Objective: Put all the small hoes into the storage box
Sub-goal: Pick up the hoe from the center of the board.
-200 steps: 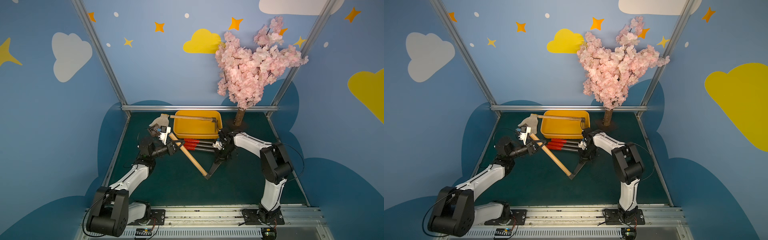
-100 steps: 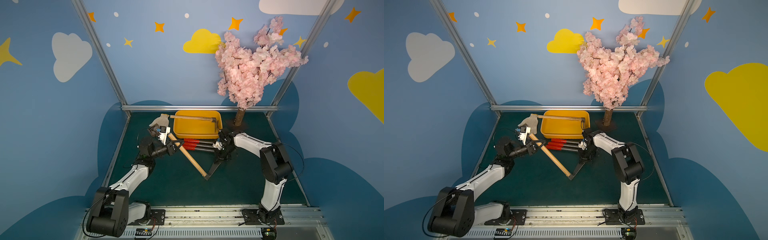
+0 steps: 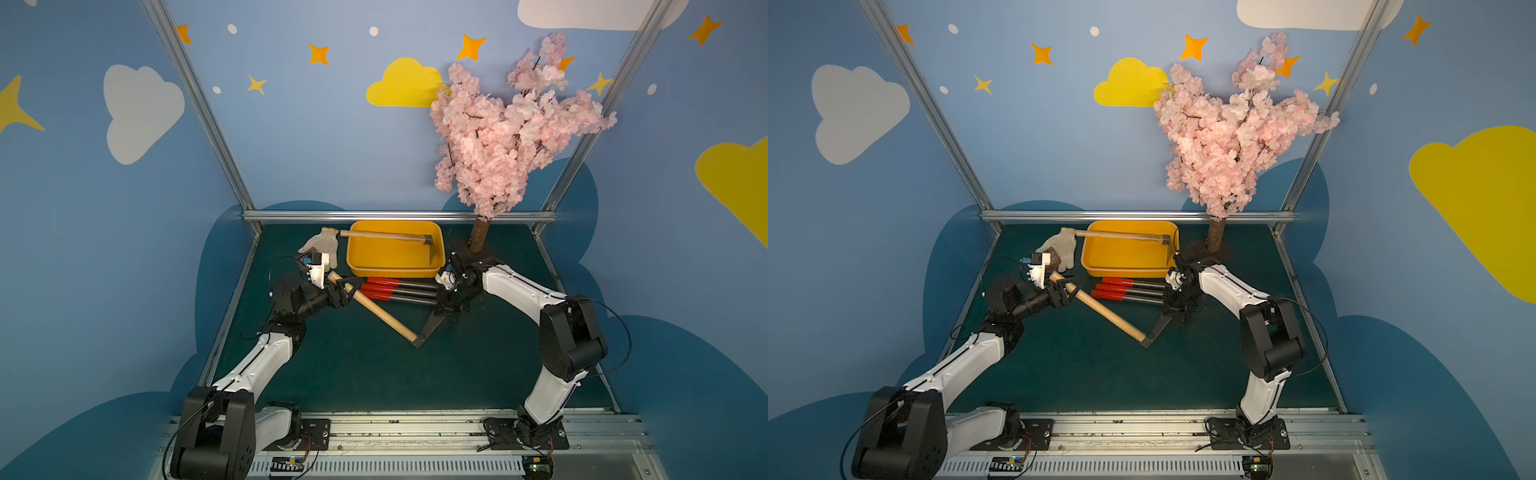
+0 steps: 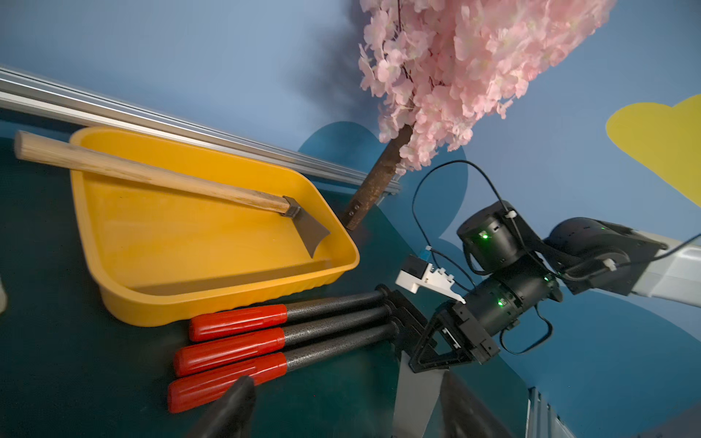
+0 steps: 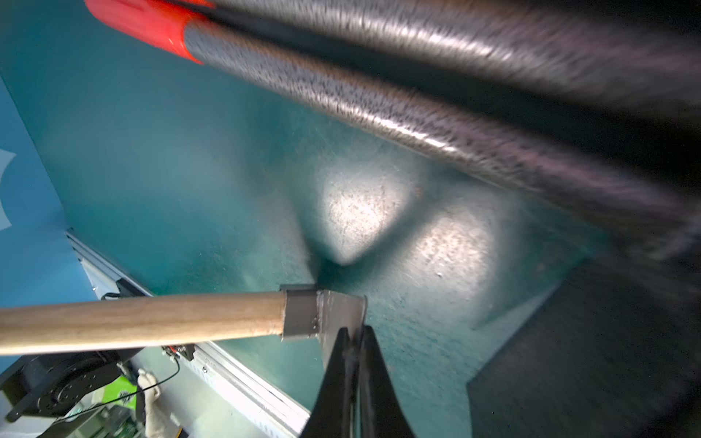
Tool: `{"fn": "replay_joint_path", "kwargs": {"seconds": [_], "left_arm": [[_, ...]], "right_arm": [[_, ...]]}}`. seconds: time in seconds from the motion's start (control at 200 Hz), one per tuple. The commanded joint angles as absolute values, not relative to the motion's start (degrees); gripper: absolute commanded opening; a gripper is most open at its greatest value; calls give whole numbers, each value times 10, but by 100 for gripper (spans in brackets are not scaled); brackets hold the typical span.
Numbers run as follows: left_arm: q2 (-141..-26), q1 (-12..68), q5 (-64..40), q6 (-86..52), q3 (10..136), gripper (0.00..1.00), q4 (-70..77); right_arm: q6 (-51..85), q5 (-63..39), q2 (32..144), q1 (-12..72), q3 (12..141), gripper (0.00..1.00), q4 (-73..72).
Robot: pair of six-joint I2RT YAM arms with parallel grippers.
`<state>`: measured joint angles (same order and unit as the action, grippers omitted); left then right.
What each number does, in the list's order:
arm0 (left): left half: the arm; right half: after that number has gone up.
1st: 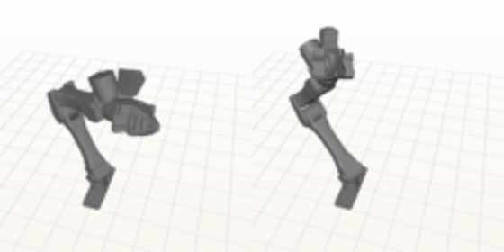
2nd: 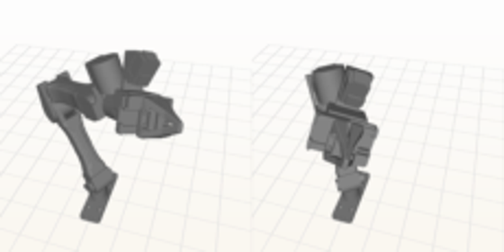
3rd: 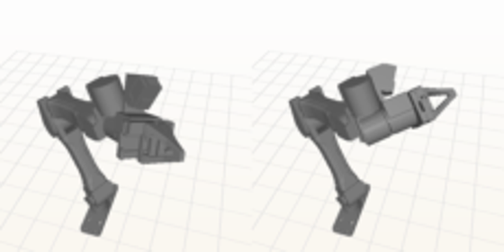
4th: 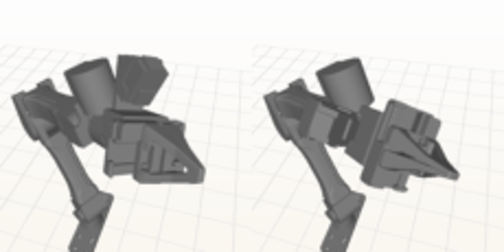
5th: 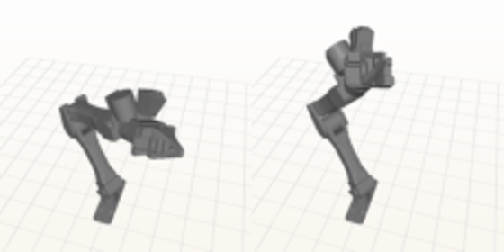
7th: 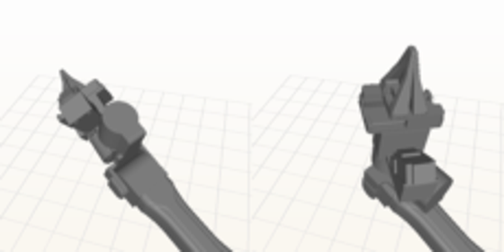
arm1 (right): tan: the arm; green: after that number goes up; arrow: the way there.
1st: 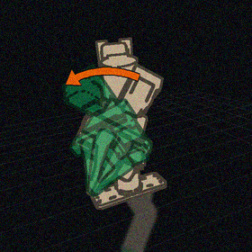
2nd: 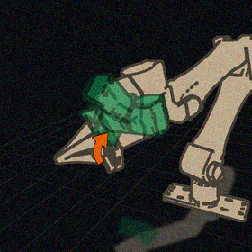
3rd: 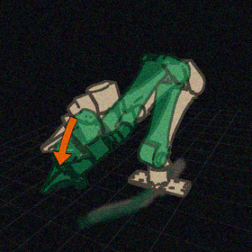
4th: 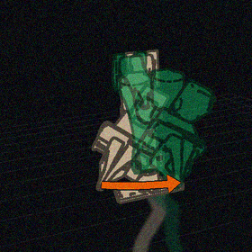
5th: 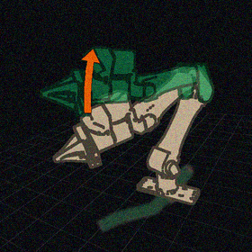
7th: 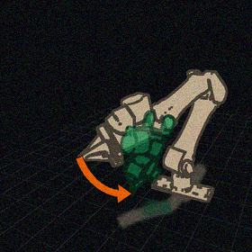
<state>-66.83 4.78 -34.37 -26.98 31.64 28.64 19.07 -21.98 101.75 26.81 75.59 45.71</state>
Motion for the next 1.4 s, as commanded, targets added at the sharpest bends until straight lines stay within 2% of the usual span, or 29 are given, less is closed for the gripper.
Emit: {"fn": "replay_joint_path", "kwargs": {"seconds": [0.0,0.275,0.586,0.916,1.151,1.396], "left_arm": [[-637,33,-270,-265,322,81,218],[-590,3,-170,-282,331,83,111],[-567,-10,-111,-305,356,83,27],[-589,-4,-185,-343,359,83,54],[-598,39,-204,-379,358,84,65],[-655,72,-257,-329,405,84,67]], "right_arm": [[159,-191,984,269,789,0,468],[139,-127,967,269,825,0,485],[130,-60,935,270,837,0,476],[124,11,921,282,845,0,448],[119,67,935,295,851,0,418],[102,108,962,308,875,0,383]]}}
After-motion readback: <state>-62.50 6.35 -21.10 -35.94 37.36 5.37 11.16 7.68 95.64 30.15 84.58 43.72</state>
